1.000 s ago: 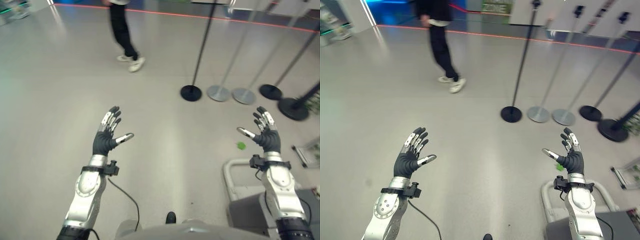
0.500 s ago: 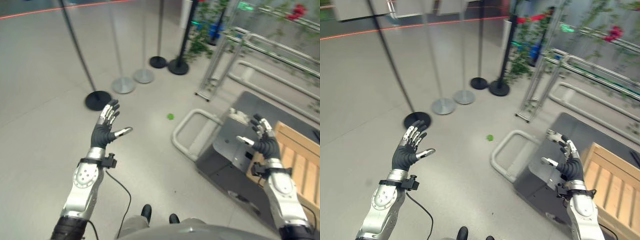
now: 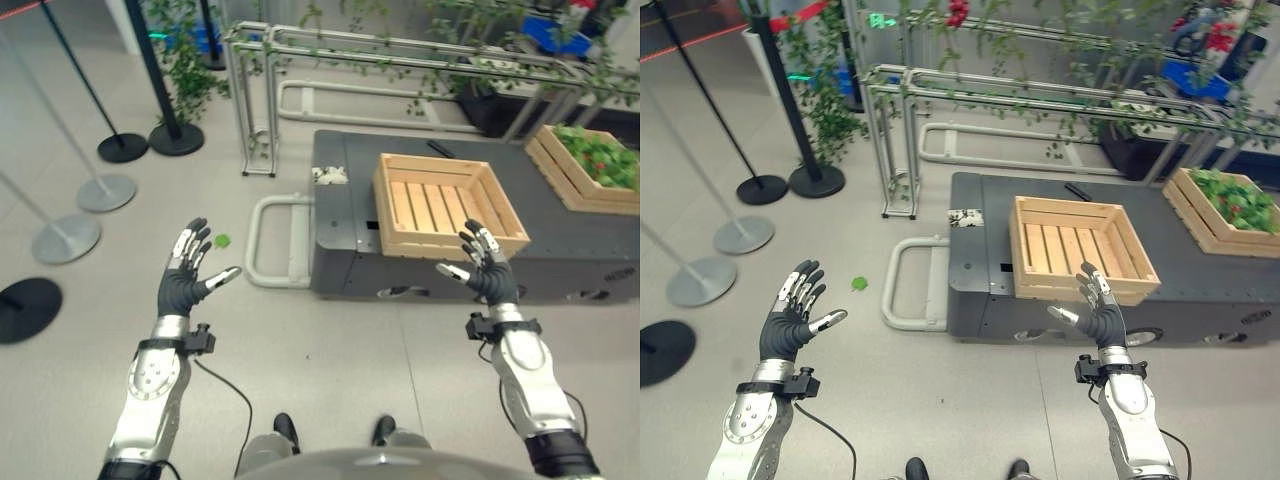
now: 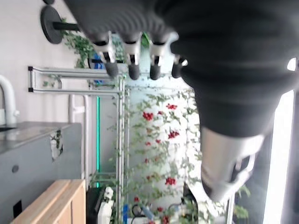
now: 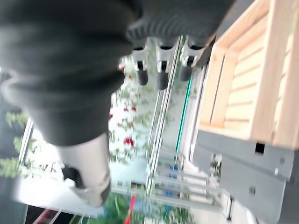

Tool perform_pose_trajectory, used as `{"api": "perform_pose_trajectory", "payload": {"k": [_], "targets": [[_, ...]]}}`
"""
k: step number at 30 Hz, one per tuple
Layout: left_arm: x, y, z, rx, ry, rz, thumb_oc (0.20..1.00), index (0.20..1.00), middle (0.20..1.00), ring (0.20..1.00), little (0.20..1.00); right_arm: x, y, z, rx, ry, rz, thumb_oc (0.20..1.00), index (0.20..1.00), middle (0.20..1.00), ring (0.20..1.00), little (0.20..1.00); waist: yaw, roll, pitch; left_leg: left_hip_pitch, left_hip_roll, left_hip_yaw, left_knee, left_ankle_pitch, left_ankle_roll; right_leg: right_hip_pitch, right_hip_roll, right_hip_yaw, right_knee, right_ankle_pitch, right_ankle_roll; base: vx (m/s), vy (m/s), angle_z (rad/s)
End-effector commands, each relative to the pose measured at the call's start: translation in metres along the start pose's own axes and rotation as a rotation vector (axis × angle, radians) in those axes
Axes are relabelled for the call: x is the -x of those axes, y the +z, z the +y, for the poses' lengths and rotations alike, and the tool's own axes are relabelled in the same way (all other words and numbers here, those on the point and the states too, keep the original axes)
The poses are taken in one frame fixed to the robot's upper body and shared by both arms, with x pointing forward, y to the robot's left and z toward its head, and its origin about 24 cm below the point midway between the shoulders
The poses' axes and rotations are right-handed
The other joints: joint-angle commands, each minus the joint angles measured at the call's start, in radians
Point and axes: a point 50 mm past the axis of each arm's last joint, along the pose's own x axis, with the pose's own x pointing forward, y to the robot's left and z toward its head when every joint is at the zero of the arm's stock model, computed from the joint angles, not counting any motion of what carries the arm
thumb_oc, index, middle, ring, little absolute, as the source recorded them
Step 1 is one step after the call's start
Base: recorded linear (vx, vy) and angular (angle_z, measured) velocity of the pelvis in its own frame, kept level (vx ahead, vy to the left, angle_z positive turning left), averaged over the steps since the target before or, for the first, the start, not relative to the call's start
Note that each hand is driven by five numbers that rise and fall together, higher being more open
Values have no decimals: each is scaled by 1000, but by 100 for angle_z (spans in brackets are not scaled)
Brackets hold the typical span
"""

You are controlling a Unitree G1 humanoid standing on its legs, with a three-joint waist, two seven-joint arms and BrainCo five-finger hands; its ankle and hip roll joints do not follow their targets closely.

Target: Pick up the fruits from the basket on one side to the basket on the other side

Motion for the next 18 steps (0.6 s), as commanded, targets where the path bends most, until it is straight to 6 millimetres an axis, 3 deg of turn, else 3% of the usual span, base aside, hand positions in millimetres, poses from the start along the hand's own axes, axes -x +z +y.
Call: {"api": "perform_pose_trajectory", "payload": {"k": [1, 2, 3, 6, 7, 8, 11, 14, 15, 18], "targets": [[-13, 21, -5, -6, 3, -132, 1000, 1000, 1000, 1000, 1000, -13, 24, -17, 48, -49, -116, 1000, 1000, 1000, 1000, 1000, -1, 50, -11, 83, 44, -97, -20, -132, -59, -32, -5, -42, -16, 42, 51, 51, -200, -48], [-13, 20, -4, -5, 10, -130, 1000, 1000, 1000, 1000, 1000, -15, 25, -16, 48, -47, -119, 1000, 1000, 1000, 1000, 1000, 8, 44, -11, 77, 48, -61, -20, -114, -62, -21, -18, -85, -52, 74, 54, -29, -169, -50], [-13, 20, -4, 4, 13, -127, 1000, 1000, 1000, 1000, 1000, -16, 26, -15, 49, -44, -122, 1000, 1000, 1000, 1000, 1000, 9, 42, -14, 74, 56, -52, -24, -107, -67, -17, -14, -85, -65, 75, 55, -9, -294, -61], [-17, 17, -7, 39, 19, -119, 1000, 1000, 1000, 1000, 1000, -15, 31, -18, 57, -48, -146, 1000, 1000, 1000, 1000, 1000, -6, 47, -12, 64, 112, -55, -29, -75, -98, -30, 37, -46, -52, 30, 37, 86, -374, -33], [-21, 17, -11, 53, 1, -120, 1000, 1000, 1000, 1000, 1000, -15, 32, -22, 56, -70, -150, 1000, 1000, 1000, 1000, 1000, -19, 53, -8, 67, 155, -63, -26, -62, -123, -37, 74, -39, -32, -9, 11, 106, -367, -11], [-21, 17, -11, 54, 1, -121, 1000, 1000, 1000, 1000, 1000, -15, 32, -22, 56, -70, -150, 1000, 1000, 1000, 1000, 1000, -19, 55, -7, 68, 156, -64, -25, -61, -124, -37, 76, -40, -31, -10, 10, 120, -361, 9], [-22, 13, -16, 80, -17, -101, 1000, 1000, 1000, 1000, 1000, -11, 31, -28, 38, -94, -146, 1000, 1000, 1000, 1000, 1000, -48, 65, -1, 72, 217, -66, 11, -57, -153, -27, 139, -35, -25, -51, -25, 120, -335, 20], [-22, 9, -20, 103, -13, -83, 1000, 1000, 1000, 1000, 1000, -11, 32, -28, 16, -94, -156, 1000, 1000, 1000, 1000, 1000, -61, 72, 10, 45, 251, -72, 115, -62, -168, 8, 180, -24, -68, -70, -55, 131, -358, 11], [-22, 6, -21, 103, -12, -72, 1000, 1000, 1000, 1000, 1000, -11, 32, -28, 13, -83, -158, 1000, 1000, 1000, 1000, 1000, -61, 74, 22, 10, 282, -101, 241, -11, -183, 38, 216, -2, -96, -83, -84, 100, -219, -2], [-20, 5, -21, 101, -13, -70, 1000, 1000, 1000, 1000, 1000, -11, 33, -26, 5, -64, -158, 1000, 1000, 1000, 1000, 1000, -54, 71, 43, -28, 298, -143, 355, 30, -192, 70, 241, 17, -119, -92, -110, 156, -272, -20]]}}
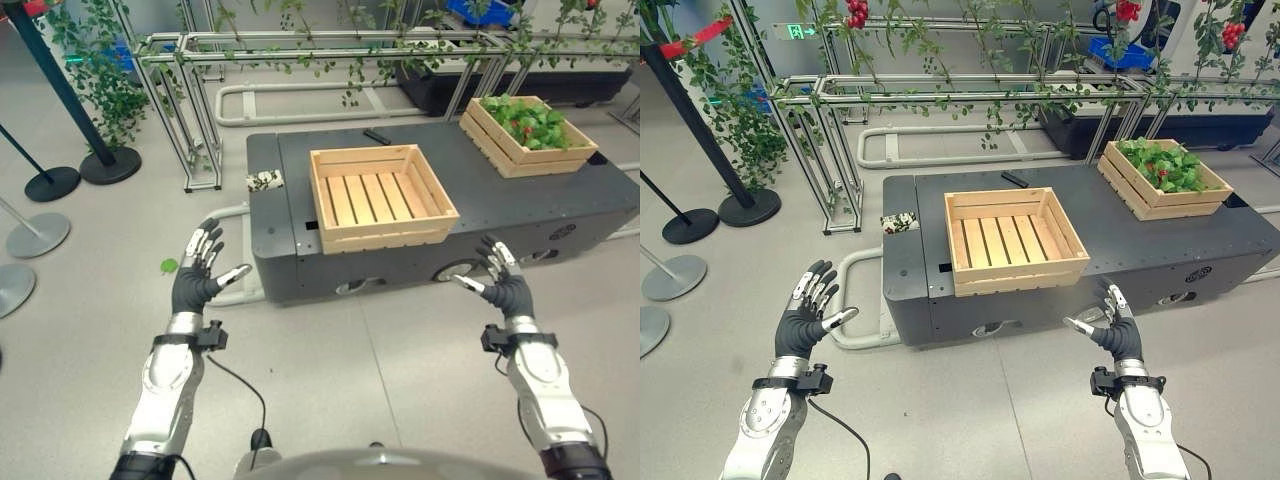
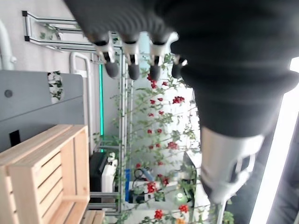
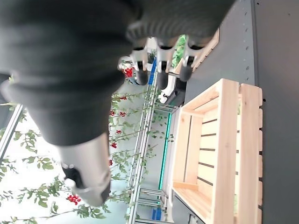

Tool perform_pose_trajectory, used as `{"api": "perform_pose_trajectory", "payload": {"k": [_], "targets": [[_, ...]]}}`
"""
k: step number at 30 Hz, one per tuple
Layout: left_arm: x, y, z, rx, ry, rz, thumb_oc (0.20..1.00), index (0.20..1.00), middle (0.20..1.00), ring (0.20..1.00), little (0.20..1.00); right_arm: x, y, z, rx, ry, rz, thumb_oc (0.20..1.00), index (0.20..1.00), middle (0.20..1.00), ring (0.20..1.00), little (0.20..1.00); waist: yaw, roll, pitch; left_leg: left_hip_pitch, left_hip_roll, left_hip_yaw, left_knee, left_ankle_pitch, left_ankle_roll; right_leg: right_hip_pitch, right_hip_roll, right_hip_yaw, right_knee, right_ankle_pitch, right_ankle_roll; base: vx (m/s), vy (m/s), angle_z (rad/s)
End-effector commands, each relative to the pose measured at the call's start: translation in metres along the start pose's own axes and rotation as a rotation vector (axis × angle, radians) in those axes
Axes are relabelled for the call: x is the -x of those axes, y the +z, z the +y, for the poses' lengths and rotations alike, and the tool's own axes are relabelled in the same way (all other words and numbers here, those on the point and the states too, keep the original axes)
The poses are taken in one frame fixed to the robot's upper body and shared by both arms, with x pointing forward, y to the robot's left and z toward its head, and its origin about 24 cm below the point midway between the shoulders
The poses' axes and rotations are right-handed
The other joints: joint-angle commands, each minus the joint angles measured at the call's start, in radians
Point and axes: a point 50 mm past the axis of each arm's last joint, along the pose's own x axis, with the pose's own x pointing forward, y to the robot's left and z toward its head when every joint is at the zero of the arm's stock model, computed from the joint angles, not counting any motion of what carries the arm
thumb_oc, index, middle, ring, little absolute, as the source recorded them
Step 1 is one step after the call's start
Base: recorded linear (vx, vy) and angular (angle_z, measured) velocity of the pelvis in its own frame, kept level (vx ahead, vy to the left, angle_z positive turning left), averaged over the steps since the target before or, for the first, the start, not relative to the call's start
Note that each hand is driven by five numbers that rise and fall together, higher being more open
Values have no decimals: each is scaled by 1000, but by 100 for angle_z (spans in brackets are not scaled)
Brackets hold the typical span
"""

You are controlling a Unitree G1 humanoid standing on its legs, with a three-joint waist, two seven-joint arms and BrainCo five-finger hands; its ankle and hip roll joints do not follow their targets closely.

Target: Pick up the fruits from the basket on one side to the basket on the other side

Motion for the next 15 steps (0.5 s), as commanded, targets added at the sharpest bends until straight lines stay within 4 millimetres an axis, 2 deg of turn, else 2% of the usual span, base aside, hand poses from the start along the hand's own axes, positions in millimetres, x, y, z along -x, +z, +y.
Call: {"api": "perform_pose_trajectory", "payload": {"k": [1, 2, 3, 5, 6, 7, 8, 9, 12, 13, 14, 15], "targets": [[-16, 21, -3, -4, -18, -125, 1000, 1000, 1000, 1000, 1000, -13, 38, -9, -11, -8, -191, 1000, 1000, 1000, 1000, 1000, 18, -14, 43, -85, -19, -154, 347, -36, 0, 5, -7, 63, 26, -109, 1, 50, -107, -33], [-16, 21, -3, -4, -18, -126, 1000, 1000, 1000, 1000, 1000, -14, 38, -9, -11, -8, -192, 1000, 1000, 1000, 1000, 1000, 15, -16, 42, -90, -22, -155, 347, -33, 3, 2, -10, 60, 26, -108, 2, 110, -188, -18], [-16, 21, -3, -7, -16, -129, 1000, 1000, 1000, 1000, 1000, -13, 35, -9, -16, -5, -178, 1000, 1000, 1000, 1000, 1000, 23, -28, 46, -163, -105, -186, 307, -89, 31, 14, -7, 61, 17, -111, 4, 84, -112, -4], [-15, 21, -1, -13, -11, -128, 1000, 1000, 1000, 1000, 1000, -12, 34, -9, -14, -7, -175, 1000, 1000, 1000, 1000, 1000, 27, -31, 47, -180, -109, -185, 261, -99, 40, 11, -1, 59, 15, -114, 10, 119, -63, -10], [-14, 21, -1, -23, -11, -128, 1000, 1000, 1000, 1000, 1000, -13, 34, -10, -5, -11, -180, 1000, 1000, 1000, 1000, 1000, 36, -17, 47, -189, -76, -197, 107, -35, 34, 11, 18, 53, 15, -120, 23, 153, 45, -10], [-15, 20, -1, -25, -8, -126, 1000, 1000, 1000, 1000, 1000, -13, 35, -9, 3, -7, -184, 1000, 1000, 1000, 1000, 1000, 44, -11, 52, -204, -71, -213, 26, 15, 23, 13, 27, 53, 12, -126, 27, 150, 36, -19], [-16, 20, -1, -25, -8, -126, 1000, 1000, 1000, 1000, 1000, -14, 35, -9, 4, -8, -185, 1000, 1000, 1000, 1000, 1000, 42, -12, 50, -197, -73, -214, 5, 29, 22, 10, 26, 51, 13, -127, 27, 166, 71, -18], [-16, 17, 0, -33, 8, -113, 1000, 1000, 1000, 1000, 1000, -17, 38, -7, 12, -5, -200, 1000, 1000, 1000, 1000, 1000, 56, -10, 57, -230, -65, -263, -105, 57, 3, 19, 37, 64, 9, -140, 34, 173, 68, -14], [-14, 13, 5, -69, 31, -93, 1000, 1000, 1000, 1000, 1000, -19, 39, -3, -2, 3, -210, 1000, 1000, 1000, 1000, 1000, 59, -10, 60, -228, -38, -264, -172, 98, -18, 29, 46, 79, 9, -153, 40, 192, 117, -24], [-13, 10, 9, -79, 42, -76, 1000, 1000, 1000, 1000, 1000, -20, 40, -3, -2, 11, -209, 1000, 1000, 1000, 1000, 1000, 59, -7, 53, -221, -23, -226, -174, 115, -21, 38, 45, 86, 6, -157, 50, 125, 124, -45], [-13, 10, 9, -79, 42, -76, 1000, 1000, 1000, 1000, 1000, -20, 40, -3, -2, 11, -208, 1000, 1000, 1000, 1000, 1000, 61, -8, 53, -219, -22, -222, -175, 114, -21, 38, 45, 88, 6, -157, 50, 331, 326, -53], [-10, 5, 13, -82, 58, -52, 1000, 1000, 1000, 1000, 1000, -21, 37, 2, -14, 19, -196, 1000, 1000, 1000, 1000, 1000, 68, -15, 38, -214, -17, -201, -152, 124, -15, 63, 25, 88, 6, -164, 64, 210, 202, -47]]}}
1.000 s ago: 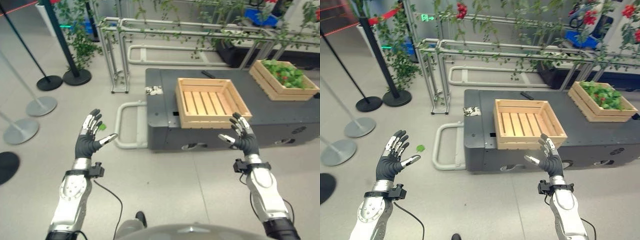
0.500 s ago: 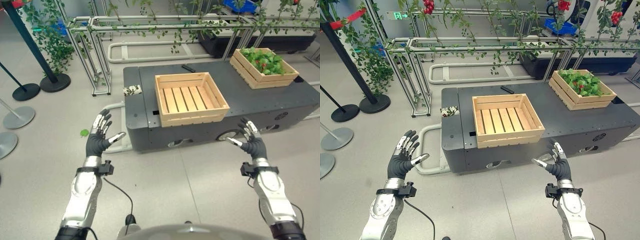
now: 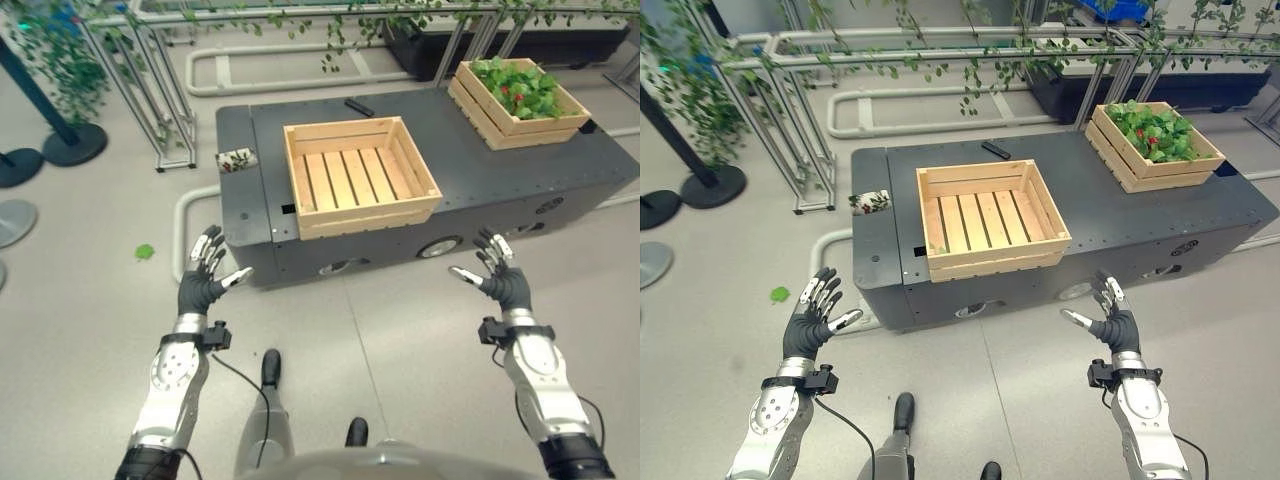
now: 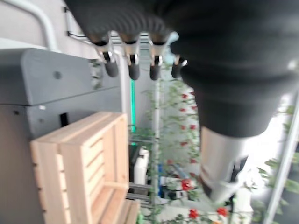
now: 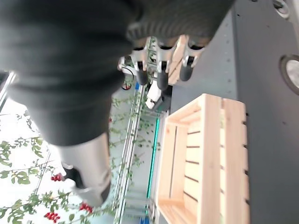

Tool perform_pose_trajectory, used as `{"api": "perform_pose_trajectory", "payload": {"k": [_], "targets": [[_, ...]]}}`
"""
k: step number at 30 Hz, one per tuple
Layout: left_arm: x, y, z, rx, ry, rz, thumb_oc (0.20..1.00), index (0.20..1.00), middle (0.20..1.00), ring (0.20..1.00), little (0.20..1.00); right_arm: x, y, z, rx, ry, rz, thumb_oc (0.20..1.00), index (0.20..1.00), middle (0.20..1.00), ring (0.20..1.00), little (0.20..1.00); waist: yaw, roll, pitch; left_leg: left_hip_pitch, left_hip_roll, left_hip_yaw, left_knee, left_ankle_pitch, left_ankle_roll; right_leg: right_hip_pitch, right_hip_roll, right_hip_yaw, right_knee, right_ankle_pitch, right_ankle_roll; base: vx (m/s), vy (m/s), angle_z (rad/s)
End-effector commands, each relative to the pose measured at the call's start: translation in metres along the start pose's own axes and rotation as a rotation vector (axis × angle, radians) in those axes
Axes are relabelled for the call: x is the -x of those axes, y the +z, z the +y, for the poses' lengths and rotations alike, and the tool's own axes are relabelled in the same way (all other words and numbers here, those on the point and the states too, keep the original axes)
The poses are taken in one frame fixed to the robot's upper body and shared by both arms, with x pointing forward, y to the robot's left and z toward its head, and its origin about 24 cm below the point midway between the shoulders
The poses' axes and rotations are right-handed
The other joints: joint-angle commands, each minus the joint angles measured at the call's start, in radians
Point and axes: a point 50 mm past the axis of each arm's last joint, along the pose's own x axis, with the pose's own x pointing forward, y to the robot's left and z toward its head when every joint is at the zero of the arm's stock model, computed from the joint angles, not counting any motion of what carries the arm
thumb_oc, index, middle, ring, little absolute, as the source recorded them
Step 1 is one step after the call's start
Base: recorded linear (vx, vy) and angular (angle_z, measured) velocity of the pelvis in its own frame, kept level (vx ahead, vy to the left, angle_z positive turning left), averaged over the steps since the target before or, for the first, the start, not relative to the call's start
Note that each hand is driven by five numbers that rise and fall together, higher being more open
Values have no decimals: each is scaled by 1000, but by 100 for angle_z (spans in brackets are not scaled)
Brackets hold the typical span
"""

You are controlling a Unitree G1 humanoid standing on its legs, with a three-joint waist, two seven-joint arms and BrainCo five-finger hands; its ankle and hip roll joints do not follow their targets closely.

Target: Pick up the fruits from the basket on one side to the basket on the other side

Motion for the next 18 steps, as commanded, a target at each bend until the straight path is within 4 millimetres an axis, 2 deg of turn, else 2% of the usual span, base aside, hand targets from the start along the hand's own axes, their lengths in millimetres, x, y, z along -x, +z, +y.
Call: {"api": "perform_pose_trajectory", "payload": {"k": [1, 2, 3, 4, 5, 6, 8, 9, 10, 11, 12, 13, 15, 16, 17, 18], "targets": [[-8, 25, 8, -60, 3, -134, 1000, 1000, 1000, 1000, 1000, -12, 26, -1, -10, 7, -145, 1000, 1000, 1000, 1000, 1000, 18, 3, -44, -14, 35, 17, 26, -10, -35, 52, -19, -40, 6, -119, 61, 461, 405, -68], [-5, 23, 14, -77, 17, -117, 1000, 1000, 1000, 1000, 1000, -13, 23, 6, -28, 17, -131, 1000, 1000, 1000, 1000, 1000, 30, -20, -56, -11, 23, 25, 78, -39, -8, 65, -56, -32, 63, -138, 68, 258, 209, -48], [-5, 23, 15, -78, 17, -117, 1000, 1000, 1000, 1000, 1000, -13, 23, 6, -29, 17, -131, 1000, 1000, 1000, 1000, 1000, 32, -23, -56, -11, 22, 28, 83, -43, -6, 63, -60, -29, 69, -142, 69, 432, 381, -42], [-6, 26, 19, -100, 17, -120, 1000, 1000, 1000, 1000, 1000, -12, 20, 14, -67, 26, -121, 1000, 1000, 1000, 1000, 1000, 39, -49, -57, -14, 3, 46, 152, -82, 20, 41, -88, -18, 171, -156, 81, 182, 184, -24], [-6, 26, 20, -101, 17, -120, 1000, 1000, 1000, 1000, 1000, -12, 20, 14, -68, 26, -121, 1000, 1000, 1000, 1000, 1000, 40, -52, -57, -18, 2, 48, 160, -87, 21, 36, -91, -16, 180, -162, 82, 357, 385, -41], [-8, 27, 19, -116, -8, -120, 1000, 1000, 1000, 1000, 1000, -11, 18, 17, -63, 39, -108, 1000, 1000, 1000, 1000, 1000, 38, -71, -61, -7, -26, 58, 194, -133, 47, -6, -118, -20, 296, -135, 114, 289, 346, -32], [-8, 26, 14, -120, -34, -115, 1000, 1000, 1000, 1000, 1000, -7, 14, 17, -61, 31, -90, 1000, 1000, 1000, 1000, 1000, 17, -72, -75, 24, -77, 54, 192, -167, 79, -50, -151, -4, 427, -16, 155, 280, 388, -8], [-8, 26, 14, -119, -34, -115, 1000, 1000, 1000, 1000, 1000, -7, 14, 17, -60, 31, -91, 1000, 1000, 1000, 1000, 1000, 18, -70, -78, 22, -76, 54, 190, -164, 80, -54, -150, -3, 426, -12, 155, 239, 463, 26], [-8, 25, 12, -132, -47, -110, 1000, 1000, 1000, 1000, 1000, -8, 15, 19, -49, 41, -96, 1000, 1000, 1000, 1000, 1000, 3, -42, -73, 75, -97, 54, 171, -186, 107, -125, -174, -6, 558, 79, 153, 154, 314, 37], [-8, 25, 12, -132, -47, -110, 1000, 1000, 1000, 1000, 1000, -8, 15, 18, -49, 41, -96, 1000, 1000, 1000, 1000, 1000, 3, -42, -73, 74, -97, 54, 170, -186, 107, -127, -174, -5, 559, 78, 153, 315, 567, 24], [-6, 25, 13, -153, -48, -109, 1000, 1000, 1000, 1000, 1000, -11, 18, 24, -49, 56, -109, 1000, 1000, 1000, 1000, 1000, -8, -13, -61, 131, -104, 61, 137, -199, 120, -194, -176, -48, 583, 67, 146, 155, 256, -1], [-6, 25, 13, -153, -47, -109, 1000, 1000, 1000, 1000, 1000, -11, 18, 24, -49, 57, -109, 1000, 1000, 1000, 1000, 1000, -8, -14, -60, 132, -104, 61, 136, -199, 120, -193, -177, -48, 584, 67, 146, 330, 364, -20], [-6, 23, 15, -131, -28, -100, 1000, 1000, 1000, 1000, 1000, -9, 17, 24, -56, 53, -107, 1000, 1000, 1000, 1000, 1000, -23, -16, -57, 177, -130, 38, 113, -206, 111, -217, -150, -49, 398, 15, 131, 263, 103, -8], [-6, 23, 15, -131, -28, -100, 1000, 1000, 1000, 1000, 1000, -9, 17, 24, -56, 52, -107, 1000, 1000, 1000, 1000, 1000, -26, -14, -57, 176, -128, 35, 112, -202, 111, -214, -147, -53, 389, 21, 129, 206, -26, 19], [-9, 24, 14, -136, -35, -105, 1000, 1000, 1000, 1000, 1000, -7, 18, 20, -42, 41, -112, 1000, 1000, 1000, 1000, 1000, -35, -19, -59, 182, -135, 13, 107, -207, 103, -207, -153, 2, 248, 18, 130, 120, -23, 29], [-9, 24, 14, -136, -35, -105, 1000, 1000, 1000, 1000, 1000, -7, 18, 20, -41, 41, -112, 1000, 1000, 1000, 1000, 1000, -35, -18, -58, 184, -134, 12, 106, -208, 102, -202, -151, 1, 241, 20, 129, 192, -48, 70]]}}
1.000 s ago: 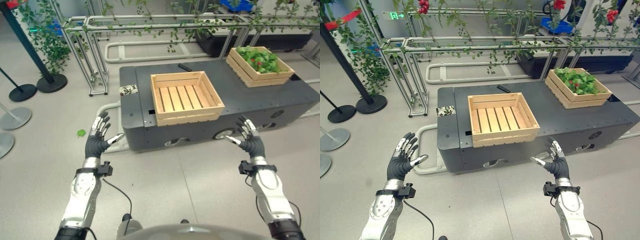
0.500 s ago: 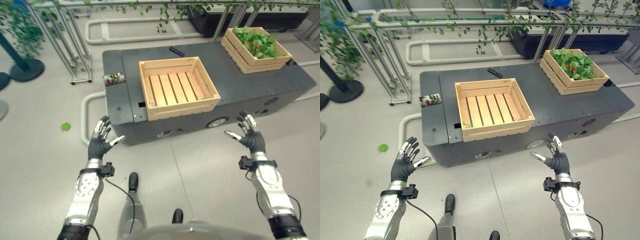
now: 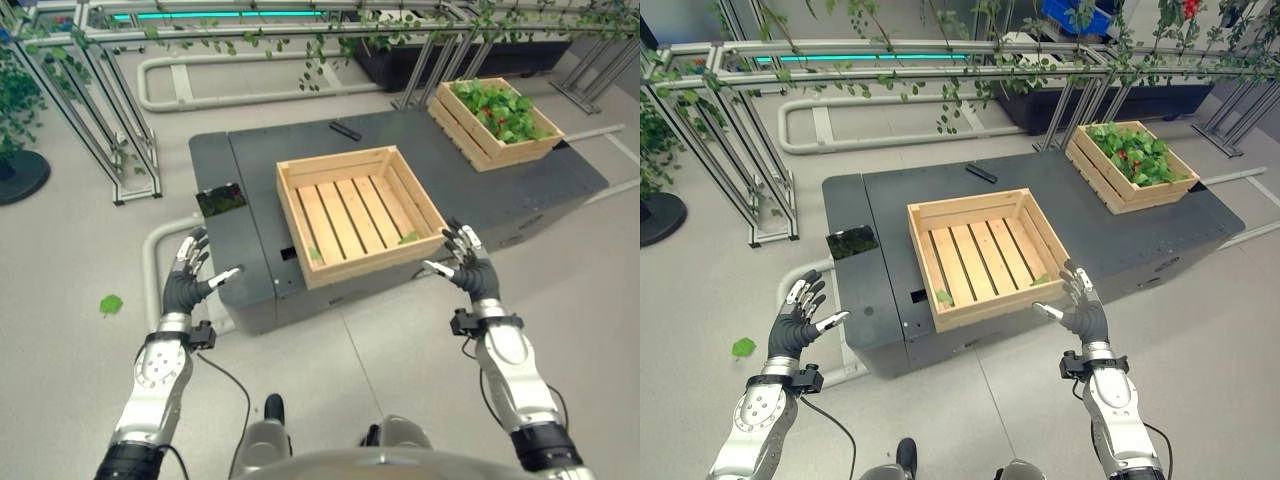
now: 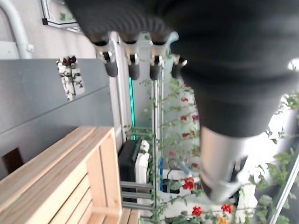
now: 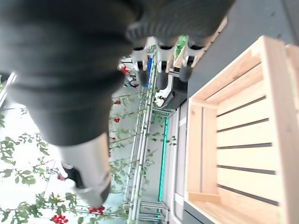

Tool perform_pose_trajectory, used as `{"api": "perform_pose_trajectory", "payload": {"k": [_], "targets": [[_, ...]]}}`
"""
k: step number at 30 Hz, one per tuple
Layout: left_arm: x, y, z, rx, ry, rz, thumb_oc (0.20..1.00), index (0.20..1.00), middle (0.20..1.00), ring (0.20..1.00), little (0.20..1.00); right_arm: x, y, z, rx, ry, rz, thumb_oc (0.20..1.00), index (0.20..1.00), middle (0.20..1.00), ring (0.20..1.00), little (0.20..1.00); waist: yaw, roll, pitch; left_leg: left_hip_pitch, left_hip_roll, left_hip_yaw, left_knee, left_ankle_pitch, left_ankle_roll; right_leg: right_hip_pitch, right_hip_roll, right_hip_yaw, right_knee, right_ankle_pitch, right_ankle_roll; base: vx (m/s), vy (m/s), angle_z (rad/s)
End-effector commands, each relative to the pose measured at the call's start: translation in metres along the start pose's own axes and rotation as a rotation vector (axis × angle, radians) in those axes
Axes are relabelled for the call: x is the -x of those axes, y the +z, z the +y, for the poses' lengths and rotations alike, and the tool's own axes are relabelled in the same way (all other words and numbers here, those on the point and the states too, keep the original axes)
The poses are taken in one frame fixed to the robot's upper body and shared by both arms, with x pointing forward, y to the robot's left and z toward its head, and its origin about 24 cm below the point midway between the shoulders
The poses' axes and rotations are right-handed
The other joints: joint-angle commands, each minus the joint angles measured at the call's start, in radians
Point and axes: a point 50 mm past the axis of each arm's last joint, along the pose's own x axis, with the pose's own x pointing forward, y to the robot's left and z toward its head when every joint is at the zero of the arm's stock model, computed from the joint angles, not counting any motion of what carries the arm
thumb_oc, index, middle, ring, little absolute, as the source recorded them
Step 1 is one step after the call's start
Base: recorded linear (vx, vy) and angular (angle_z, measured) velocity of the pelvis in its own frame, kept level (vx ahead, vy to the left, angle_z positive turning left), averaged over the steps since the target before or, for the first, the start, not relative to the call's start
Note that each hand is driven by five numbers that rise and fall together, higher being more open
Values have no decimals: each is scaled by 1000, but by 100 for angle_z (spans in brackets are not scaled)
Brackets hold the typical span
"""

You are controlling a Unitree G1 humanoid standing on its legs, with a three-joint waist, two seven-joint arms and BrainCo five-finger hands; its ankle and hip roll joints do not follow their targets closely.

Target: Pick up the fruits from the basket on one side to the basket on the other side

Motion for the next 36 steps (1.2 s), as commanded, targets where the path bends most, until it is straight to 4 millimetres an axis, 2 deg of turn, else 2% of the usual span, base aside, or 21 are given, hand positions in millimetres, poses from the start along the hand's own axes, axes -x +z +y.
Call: {"api": "perform_pose_trajectory", "payload": {"k": [1, 4, 5, 13, 17, 21, 25, 26, 27, 28, 30, 36], "targets": [[-8, 18, 0, -55, -37, -107, 1000, 1000, 1000, 1000, 1000, -7, 19, -14, 45, -57, -104, 1000, 1000, 1000, 1000, 1000, -11, -19, -54, -29, -16, -52, 2, -41, -48, 77, 2, 76, -191, 82, 23, 72, -27, 67], [-9, 17, -3, -57, -43, -106, 1000, 1000, 1000, 1000, 1000, -7, 17, -15, 50, -67, -95, 1000, 1000, 1000, 1000, 1000, -11, -25, -64, -22, -20, -60, -8, -36, -48, 87, 2, 85, -185, 91, 27, 106, -53, 72], [-10, 13, -7, -47, -47, -89, 1000, 1000, 1000, 1000, 1000, -7, 13, -18, 52, -78, -78, 1000, 1000, 1000, 1000, 1000, -9, -30, -84, -16, -22, -59, -15, -40, -53, 107, 11, 81, -200, 73, 21, 93, -46, 52], [-6, 6, -7, 7, -22, -51, 1000, 1000, 1000, 1000, 1000, -7, 8, -25, 53, -99, -44, 1000, 1000, 1000, 1000, 1000, -6, -20, -125, 29, -12, -68, -29, -57, -67, 184, 24, 35, -285, 65, 6, 133, -95, 1], [-3, -9, -9, 50, -11, 23, 1000, 1000, 1000, 1000, 1000, -5, -5, -28, 60, -115, 14, 1000, 1000, 1000, 1000, 1000, -9, -13, -135, 38, 2, -70, -48, -47, -82, 200, 41, 30, -307, 50, -8, 46, -83, 1], [2, -32, -9, 68, 27, 133, 1000, 1000, 1000, 1000, 1000, 1, -29, -32, 98, -138, 130, 1000, 1000, 1000, 1000, 1000, -15, -8, -140, 46, 18, -76, -57, -42, -96, 215, 57, 23, -320, 35, -20, 43, -68, 4], [6, -45, -9, 44, 14, 203, 1000, 1000, 1000, 1000, 1000, 4, -43, -33, 119, -132, 202, 1000, 1000, 1000, 1000, 1000, -17, -4, -139, 46, 23, -79, -50, -45, -98, 220, 63, 23, -320, 30, -25, 33, -40, 8], [9, -54, -10, 31, 7, 255, 1000, 1000, 1000, 1000, 1000, 7, -53, -32, 122, -129, 252, 1000, 1000, 1000, 1000, 1000, -18, -2, -141, 46, 24, -82, -47, -45, -98, 222, 66, 25, -319, 28, -27, 18, -20, 6], [13, -73, -13, 21, 1, 351, 1000, 1000, 1000, 1000, 1000, 8, -62, -29, 134, -110, 298, 1000, 1000, 1000, 1000, 1000, -21, 2, -141, 45, 26, -82, -44, -46, -99, 222, 69, 26, -317, 25, -30, 18, -20, 6], [12, -73, -13, 22, 1, 350, 1000, 1000, 1000, 1000, 1000, 7, -62, -29, 134, -110, 297, 1000, 1000, 1000, 1000, 1000, -21, 3, -140, 45, 26, -82, -43, -47, -99, 222, 70, 26, -317, 25, -30, 16, -12, 6], [22, -96, -14, 50, 51, 475, 1000, 1000, 1000, 1000, 1000, 15, -81, -27, 159, -95, 398, 1000, 1000, 1000, 1000, 1000, -22, 7, -142, 50, 28, -80, -45, -47, -100, 226, 72, 28, -316, 21, -32, 12, -2, 2], [27, -99, -14, 84, 93, 486, 1000, 1000, 1000, 1000, 1000, 21, -88, -27, 162, -107, 431, 1000, 1000, 1000, 1000, 1000, -23, 8, -155, 57, 27, -83, -58, -45, -100, 237, 76, 25, -326, 19, -35, 21, 0, 2]]}}
